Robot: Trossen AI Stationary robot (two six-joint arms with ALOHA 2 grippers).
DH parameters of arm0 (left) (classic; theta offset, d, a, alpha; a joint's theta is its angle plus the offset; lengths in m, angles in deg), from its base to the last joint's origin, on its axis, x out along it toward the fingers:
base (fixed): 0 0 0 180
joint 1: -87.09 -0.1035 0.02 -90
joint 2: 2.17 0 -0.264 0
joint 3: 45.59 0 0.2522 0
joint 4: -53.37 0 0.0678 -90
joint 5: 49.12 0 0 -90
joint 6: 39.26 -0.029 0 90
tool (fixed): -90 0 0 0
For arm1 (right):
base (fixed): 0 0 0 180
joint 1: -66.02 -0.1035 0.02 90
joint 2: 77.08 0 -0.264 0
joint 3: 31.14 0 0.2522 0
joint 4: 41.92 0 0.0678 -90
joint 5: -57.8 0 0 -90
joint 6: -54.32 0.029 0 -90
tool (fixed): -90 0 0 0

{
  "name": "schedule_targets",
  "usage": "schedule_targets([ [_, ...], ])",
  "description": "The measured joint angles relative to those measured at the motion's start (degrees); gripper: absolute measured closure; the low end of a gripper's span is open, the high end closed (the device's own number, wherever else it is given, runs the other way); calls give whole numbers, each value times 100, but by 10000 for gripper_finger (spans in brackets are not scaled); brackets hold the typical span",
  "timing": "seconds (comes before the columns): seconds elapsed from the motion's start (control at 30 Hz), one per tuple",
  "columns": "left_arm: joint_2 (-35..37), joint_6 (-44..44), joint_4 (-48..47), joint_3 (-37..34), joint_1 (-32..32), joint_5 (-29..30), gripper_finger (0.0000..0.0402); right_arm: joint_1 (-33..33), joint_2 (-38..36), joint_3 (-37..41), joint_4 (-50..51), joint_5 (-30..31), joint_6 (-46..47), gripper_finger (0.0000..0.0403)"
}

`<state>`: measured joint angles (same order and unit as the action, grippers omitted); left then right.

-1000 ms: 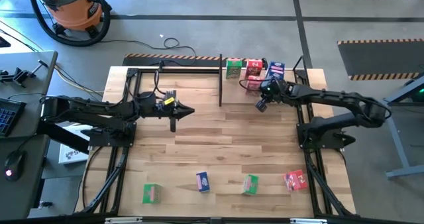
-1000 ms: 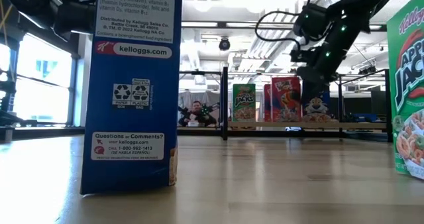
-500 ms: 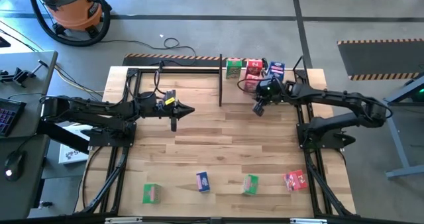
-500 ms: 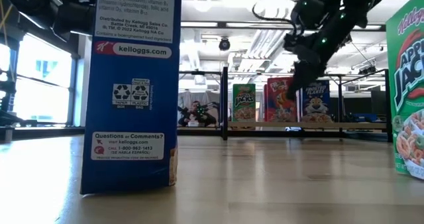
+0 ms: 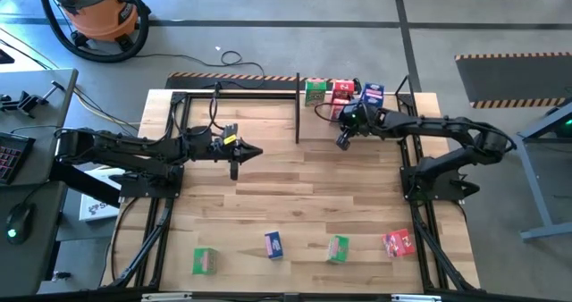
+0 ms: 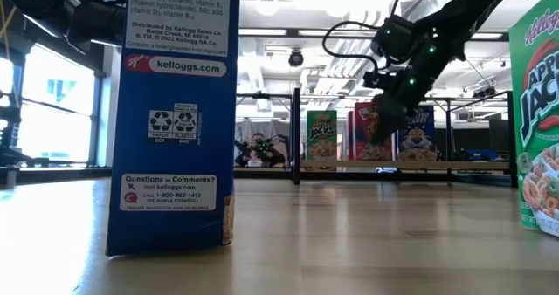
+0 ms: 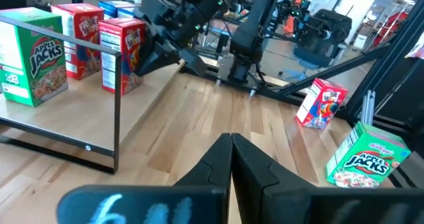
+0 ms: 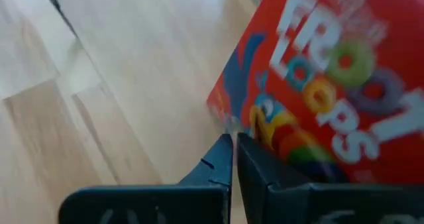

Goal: Stack cereal on shelf
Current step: Put the top red cereal box on the shelf

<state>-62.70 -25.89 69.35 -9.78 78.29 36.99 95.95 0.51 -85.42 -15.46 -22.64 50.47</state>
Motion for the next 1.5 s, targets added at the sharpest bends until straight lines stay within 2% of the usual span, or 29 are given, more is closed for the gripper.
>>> schedule_targets([
  [0.33,0,94,-229,0,105,1,401,272,-1,0,-335,-77,-71,400],
  [0.63,0,108,-407,-2,138,2,401,80,-51,0,-336,-96,-71,400],
  [0.9,0,90,-415,-2,134,3,401,-332,-653,-170,664,-194,30,400],
  [1.0,0,0,-419,-2,134,5,401,-319,-578,-168,804,23,135,400],
  [1.13,0,-2,-420,-2,134,7,401,-293,-313,-166,509,516,82,400],
  [1.5,0,31,-428,-3,254,38,401,-63,-45,-166,188,870,83,400],
])
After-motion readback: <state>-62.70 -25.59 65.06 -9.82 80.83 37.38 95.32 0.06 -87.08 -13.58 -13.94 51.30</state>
